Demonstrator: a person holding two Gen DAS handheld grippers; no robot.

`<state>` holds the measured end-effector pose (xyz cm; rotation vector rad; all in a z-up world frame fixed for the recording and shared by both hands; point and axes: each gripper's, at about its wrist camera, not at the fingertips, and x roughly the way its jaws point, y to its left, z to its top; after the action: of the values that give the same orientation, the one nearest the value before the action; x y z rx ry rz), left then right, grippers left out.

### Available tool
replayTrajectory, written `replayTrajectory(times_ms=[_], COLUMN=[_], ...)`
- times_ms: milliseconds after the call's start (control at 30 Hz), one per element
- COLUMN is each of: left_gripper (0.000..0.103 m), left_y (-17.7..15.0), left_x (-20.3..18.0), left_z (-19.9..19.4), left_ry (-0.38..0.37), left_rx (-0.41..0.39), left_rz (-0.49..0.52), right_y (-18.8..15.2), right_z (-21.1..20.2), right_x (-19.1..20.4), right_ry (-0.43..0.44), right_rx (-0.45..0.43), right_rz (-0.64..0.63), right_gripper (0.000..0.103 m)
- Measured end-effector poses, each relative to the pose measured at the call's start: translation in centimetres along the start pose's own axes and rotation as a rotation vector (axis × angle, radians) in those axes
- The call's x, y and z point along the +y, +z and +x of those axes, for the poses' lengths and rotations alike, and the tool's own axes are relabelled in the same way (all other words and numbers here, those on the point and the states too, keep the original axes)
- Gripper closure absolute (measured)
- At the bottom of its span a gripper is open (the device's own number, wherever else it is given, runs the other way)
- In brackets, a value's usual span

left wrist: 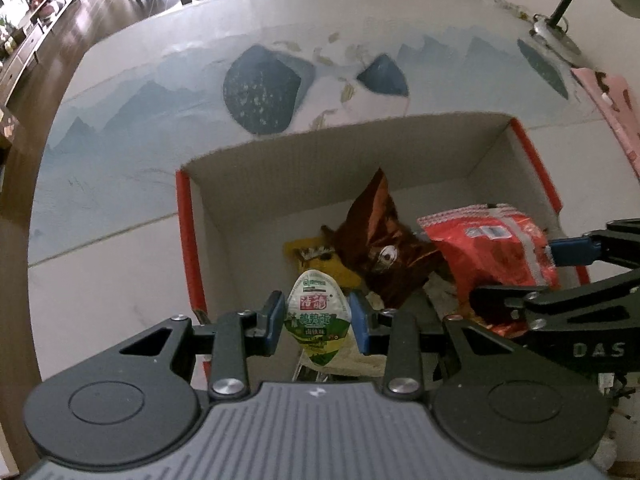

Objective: Organize snacks
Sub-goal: 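Lower the red bag and green cup into the box and open both tools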

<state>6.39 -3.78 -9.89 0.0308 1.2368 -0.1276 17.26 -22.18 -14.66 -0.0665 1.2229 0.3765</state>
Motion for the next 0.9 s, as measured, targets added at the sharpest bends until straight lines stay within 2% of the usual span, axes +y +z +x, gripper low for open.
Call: replayTrajectory(times_ms=[233, 800, 900], left_gripper=[0.069, 0.068, 0.068], left_y=[-0.6, -0.7, -0.9], left_x=[0.2, 0.2, 0.3], left_z=[1.7, 2.2, 2.0], left_ry=[0.003, -0.014, -0.022], left_rx=[0.022, 0.025, 0.022], left_rz=[-0.015, -0.03, -0.033], right_y=[0.0, -0.7, -0.9], right_z=[0.4, 1.3, 1.0], right_x=[0.3, 0.3, 0.4], right_ry=[-0.014, -0.023, -0.014], right_rx=[0.005, 0.031, 0.023], right_rz=[0.0, 0.0, 0.001], right_gripper=[0.034, 0.033, 0.029])
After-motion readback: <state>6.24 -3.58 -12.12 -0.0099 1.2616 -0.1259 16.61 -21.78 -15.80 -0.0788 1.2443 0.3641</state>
